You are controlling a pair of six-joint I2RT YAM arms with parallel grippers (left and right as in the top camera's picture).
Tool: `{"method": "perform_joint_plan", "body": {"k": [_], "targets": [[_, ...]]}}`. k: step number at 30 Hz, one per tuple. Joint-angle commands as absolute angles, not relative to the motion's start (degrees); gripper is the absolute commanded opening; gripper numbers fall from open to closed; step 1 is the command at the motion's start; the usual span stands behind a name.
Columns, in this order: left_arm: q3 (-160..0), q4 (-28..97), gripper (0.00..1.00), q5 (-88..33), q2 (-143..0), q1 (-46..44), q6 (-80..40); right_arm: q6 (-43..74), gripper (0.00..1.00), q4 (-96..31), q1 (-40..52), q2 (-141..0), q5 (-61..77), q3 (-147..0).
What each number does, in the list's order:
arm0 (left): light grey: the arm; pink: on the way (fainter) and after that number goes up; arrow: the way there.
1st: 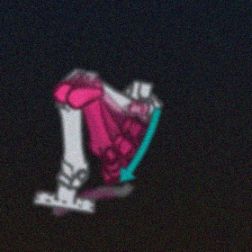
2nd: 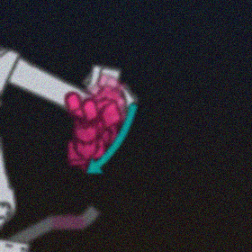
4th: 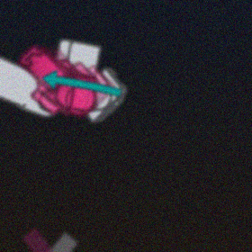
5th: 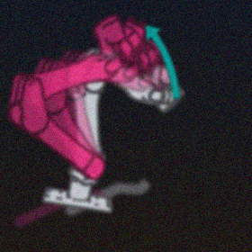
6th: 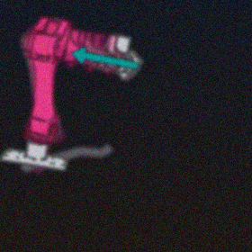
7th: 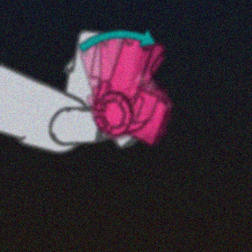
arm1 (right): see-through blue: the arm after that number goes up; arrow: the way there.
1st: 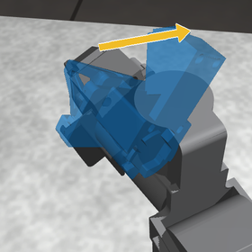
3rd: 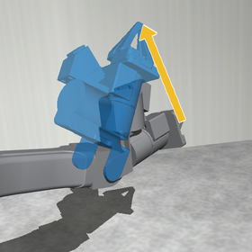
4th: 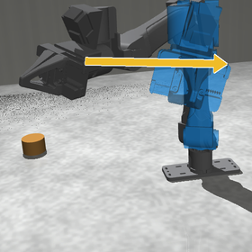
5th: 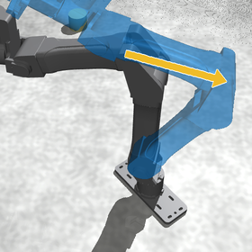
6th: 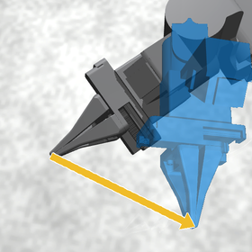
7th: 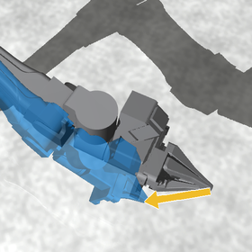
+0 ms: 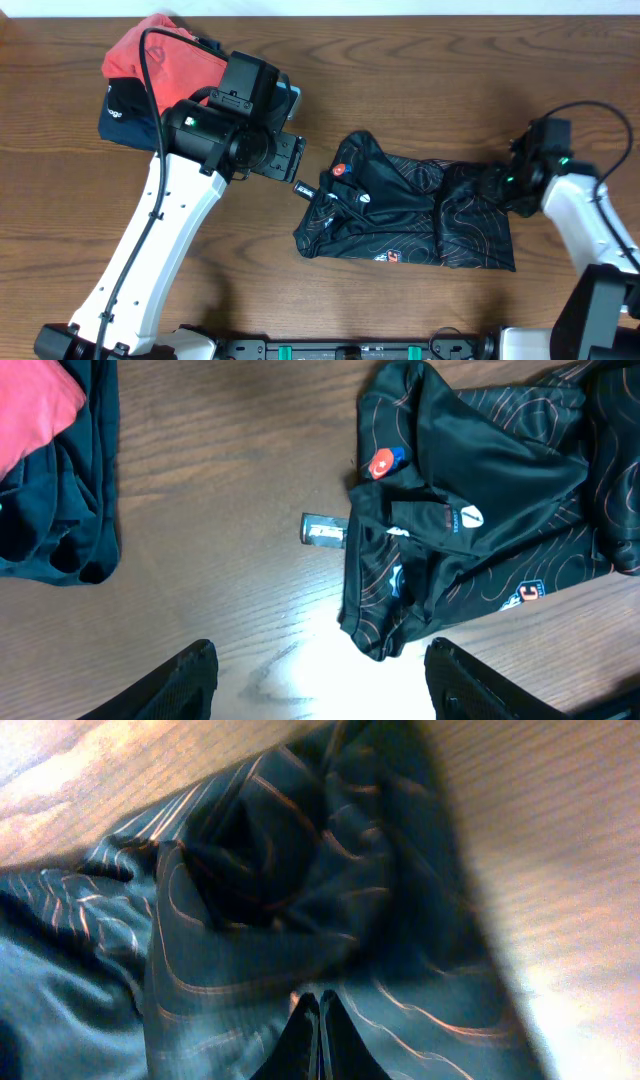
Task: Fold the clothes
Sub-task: 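Press the folded right section down with the right gripper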
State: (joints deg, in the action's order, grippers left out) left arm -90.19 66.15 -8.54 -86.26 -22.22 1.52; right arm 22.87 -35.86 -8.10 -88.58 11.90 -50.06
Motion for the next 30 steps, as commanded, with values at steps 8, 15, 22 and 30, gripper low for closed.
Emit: {"method": "perform_joint_plan", "body": {"k": [8,15,22,30], "targets": [[-91.4,66.4,0.68,-7.9,-85.9,-21.9,1.5,36.4,0.01,3.3,-3.9,-89.5,30.2,-42.2],[-89.6,67.2,0.68,-7.9,-86.0,-21.9,0.7,28.1,0.01,-7.4,-7.7,-88.4,36.3,-47.2],[-89.1,68.8,0.68,-7.9,-86.0,-21.9,-0.1,17.5,0.01,-47.1,-9.7,-86.9,24.9,-53.2],[-89.1,68.4,0.68,-7.9,-86.0,-21.9,-1.0,26.2,0.01,-37.4,-4.0,-87.0,16.1,-38.5]]}}
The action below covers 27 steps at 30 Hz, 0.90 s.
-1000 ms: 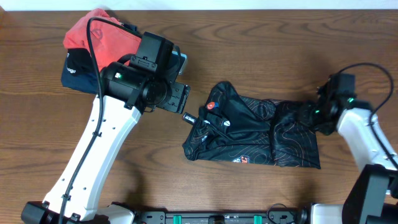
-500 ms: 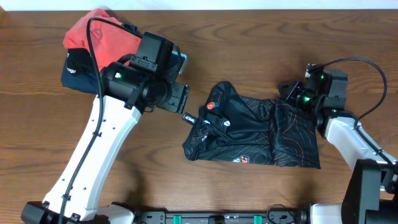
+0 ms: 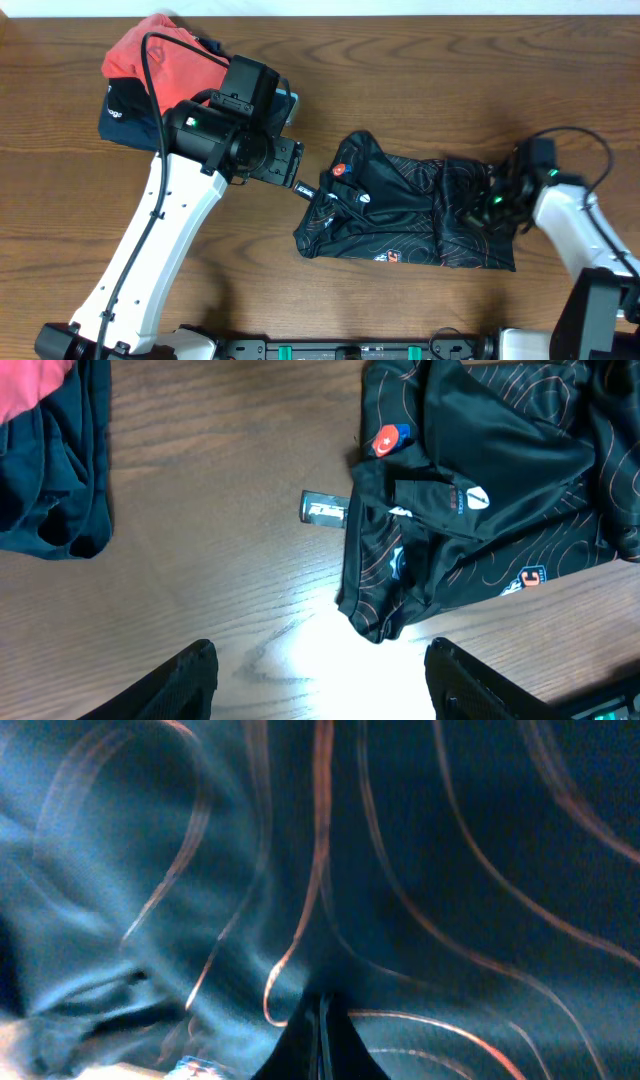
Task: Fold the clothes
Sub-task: 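Press the folded right section down with the right gripper, then grasp the jersey's left end with the left gripper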
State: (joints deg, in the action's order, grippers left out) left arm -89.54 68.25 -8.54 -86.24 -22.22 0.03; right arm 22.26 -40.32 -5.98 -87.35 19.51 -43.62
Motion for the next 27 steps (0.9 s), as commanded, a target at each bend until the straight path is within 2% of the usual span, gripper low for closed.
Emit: {"method": "perform_joint_plan", "body": {"k": [1,4,8,11,16,22,24,27], "targets": [[-89.1,68.5,0.68,-7.9,-86.0,-21.9,-1.6,28.1,0.01,-33.4,-3.2,-87.0,16.7,-35.9],[-89.1,68.6,0.68,-8.5,-86.0,-21.9,-2.9,29.4,0.01,-26.7,-1.3,-87.0,26.8,-32.2],[-89.1,68.1,0.68,-8.6,-86.4,-21.9,-5.2,25.9,0.01,-26.6,-0.5,-86.1,37.7,-33.5],[-88.8,67.5,0.68,-8.7,-87.5,-21.9,-6.3,24.1,0.01,-27.9,-0.6,-83.5,36.2,-35.3],[-85.0,64.0,0.69,-10.7,-91.1,-21.9,-6.3,24.1,0.02,-36.1,-2.8,-77.3,25.6,-40.2],[-78.4,54.7,0.69,-18.0,-98.4,-21.9,-6.3,22.0,0.10,-43.7,-5.3,-72.2,21.3,-44.5],[-77.6,52.7,0.68,-19.4,-101.2,-21.9,-6.3,20.8,0.16,-44.9,-6.2,-71.4,21.1,-45.3],[-77.5,50.7,0.69,-19.5,-105.6,-21.8,-4.9,20.5,0.18,-45.8,-8.0,-71.0,21.2,-45.6]]}}
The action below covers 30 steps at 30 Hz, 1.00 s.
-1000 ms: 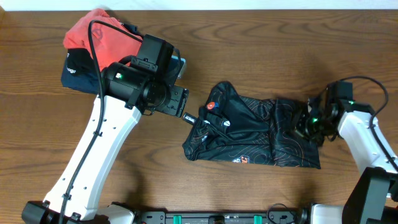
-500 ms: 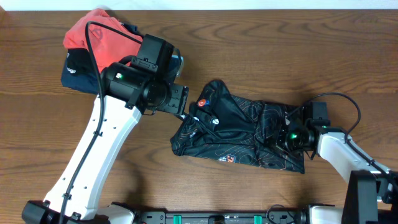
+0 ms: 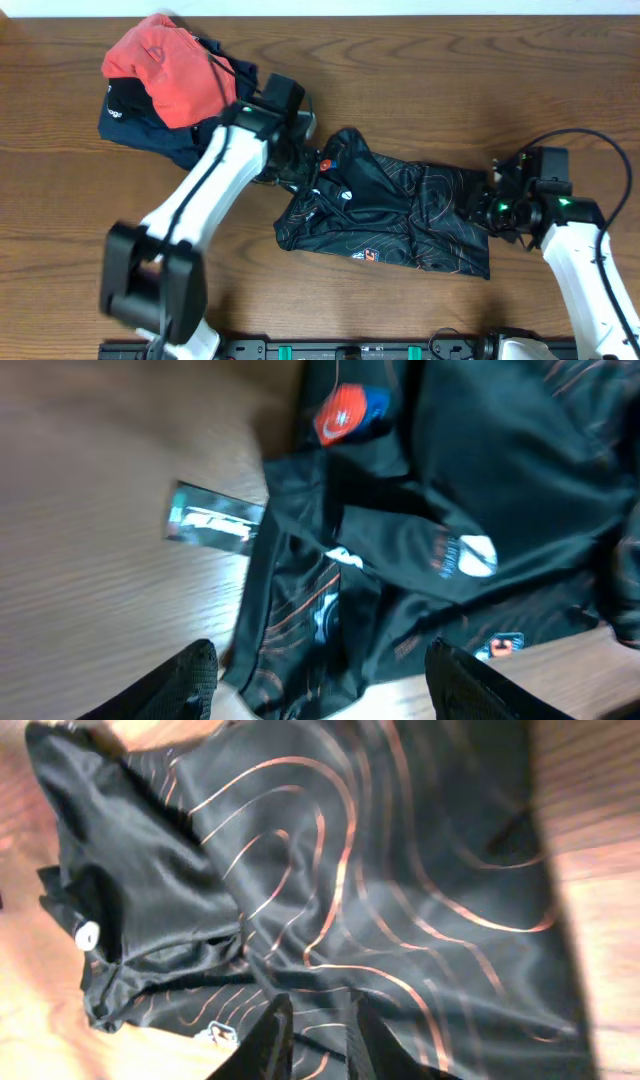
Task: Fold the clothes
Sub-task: 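Grasp the jersey's left end with the left gripper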
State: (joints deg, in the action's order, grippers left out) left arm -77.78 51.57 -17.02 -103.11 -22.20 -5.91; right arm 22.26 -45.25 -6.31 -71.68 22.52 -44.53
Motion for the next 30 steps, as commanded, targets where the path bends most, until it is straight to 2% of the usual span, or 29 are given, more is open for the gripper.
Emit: {"method": "perform_joint_plan", "body": {"k": [1,7,18,22,23,28,30], "targets": [[-77.5,49.8,0.69,-19.5,-106.8,-21.8,-4.6,20.4,0.18,-46.0,-8.5,-71.0,21.2,-45.6],[-77.5,46.5,0.68,-27.6,-113.5,-21.3,1.4,16.9,0.17,-47.9,-9.6,-71.0,21.2,-45.6],[-77.5,47.0,0.68,-28.2,-120.2,-19.8,7.6,13.2,0.16,-49.5,-9.6,-71.0,21.2,-45.6],[-77.5,47.7,0.69,-35.4,-120.1,-18.5,13.6,12.8,0.16,-49.5,-9.6,-71.0,21.2,-45.6],[-77.5,47.6,0.74,-36.4,-120.1,-17.9,13.7,12.7,0.16,-49.5,-9.6,-71.0,21.2,-45.6],[-77.5,47.6,0.84,-44.2,-120.1,-13.0,14.4,11.7,0.16,-50.2,-9.6,-71.0,21.2,-45.6],[-77.5,47.5,0.99,-47.3,-120.1,-10.9,14.6,11.5,0.16,-50.2,-9.6,-71.0,21.2,-45.6]]}}
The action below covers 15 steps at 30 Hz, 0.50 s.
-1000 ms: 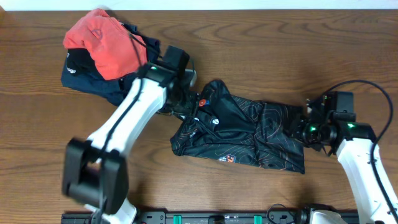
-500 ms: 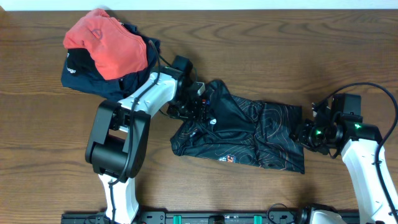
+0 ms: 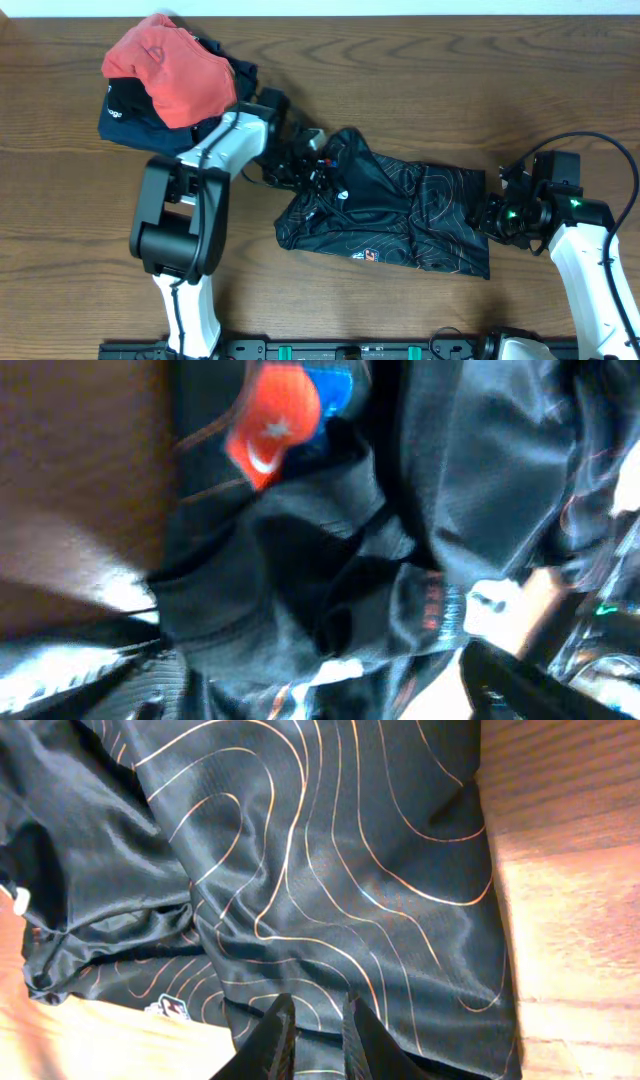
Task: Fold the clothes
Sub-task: 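Grasp the jersey's left end with the left gripper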
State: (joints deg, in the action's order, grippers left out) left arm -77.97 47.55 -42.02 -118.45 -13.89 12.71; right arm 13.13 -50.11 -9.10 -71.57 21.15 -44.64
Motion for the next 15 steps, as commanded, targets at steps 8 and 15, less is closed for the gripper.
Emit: {"method": "perform_joint_plan", "body": {"k": [8,15], "targets": [[-77.0,46.9,0.98,-43.0,-120.2,-9.9,14.3,11.5,0.16,-50.2,-9.6,-71.0,21.2,-45.6],[-75.4,43.4,0.98,-39.4,-120.2,-13.7,10.7,11.5,0.16,-50.2,-9.6,-71.0,21.2,-45.6]]}}
